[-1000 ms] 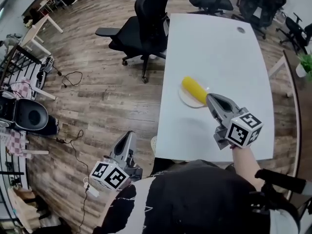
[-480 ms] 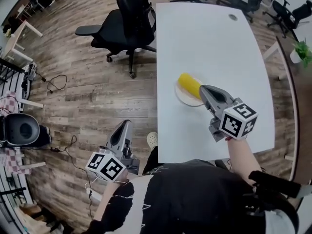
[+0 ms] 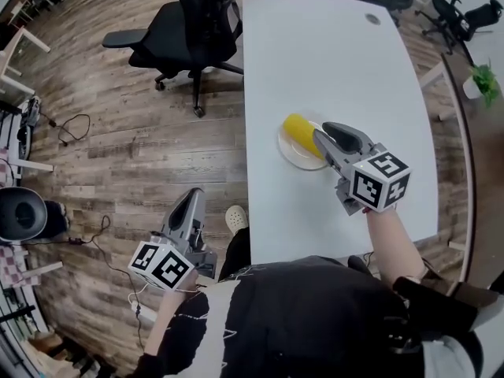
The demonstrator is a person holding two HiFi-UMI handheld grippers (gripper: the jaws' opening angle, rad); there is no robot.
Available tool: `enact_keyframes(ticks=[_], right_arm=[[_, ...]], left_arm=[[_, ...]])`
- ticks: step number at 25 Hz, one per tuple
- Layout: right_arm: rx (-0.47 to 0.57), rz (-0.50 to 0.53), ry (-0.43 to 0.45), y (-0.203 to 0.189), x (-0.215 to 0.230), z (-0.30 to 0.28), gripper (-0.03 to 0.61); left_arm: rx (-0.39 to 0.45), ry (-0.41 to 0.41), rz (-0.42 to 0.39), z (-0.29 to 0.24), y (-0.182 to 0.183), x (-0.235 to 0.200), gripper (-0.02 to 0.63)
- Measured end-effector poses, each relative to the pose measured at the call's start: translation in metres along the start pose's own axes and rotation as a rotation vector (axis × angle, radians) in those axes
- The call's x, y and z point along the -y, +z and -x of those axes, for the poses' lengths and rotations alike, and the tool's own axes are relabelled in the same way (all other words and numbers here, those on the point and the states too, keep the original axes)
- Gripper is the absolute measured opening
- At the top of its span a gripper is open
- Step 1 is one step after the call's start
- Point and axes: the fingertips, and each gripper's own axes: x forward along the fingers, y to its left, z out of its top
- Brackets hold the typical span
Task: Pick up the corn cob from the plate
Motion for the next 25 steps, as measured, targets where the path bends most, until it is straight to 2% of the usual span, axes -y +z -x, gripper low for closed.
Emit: enact_keyframes(ticks=[3, 6, 9, 12, 20, 25], right_arm=[[-0.050, 0.039, 0.003, -0.007, 0.003, -0.008, 0.122], [-0.119, 0.104, 0.001, -0.014, 0.004, -0.017, 0.203], [-0.171, 0.166, -0.012, -0.020, 0.006, -0.025, 0.217], [-0.222, 0.184, -0.010, -0.029, 0.009, -0.033, 0.250], [-0.327, 0.249, -0.013, -0.048, 0.015, -0.047, 0.258], [-0.340, 0.291, -0.022, -0.050, 0.016, -0.055, 0.258]], left_arm=[[0.005, 0.009, 0.004, 0.001, 0.001, -0.003, 0.012], [0.002, 0.023, 0.008, 0.005, -0.002, -0.007, 0.012], [0.009, 0.044, 0.017, 0.011, -0.003, -0.012, 0.012], [0.015, 0.058, 0.019, 0.015, -0.003, -0.014, 0.012], [0.026, 0.082, 0.025, 0.020, -0.003, -0.015, 0.012], [0.029, 0.092, 0.024, 0.023, -0.003, -0.015, 0.012]])
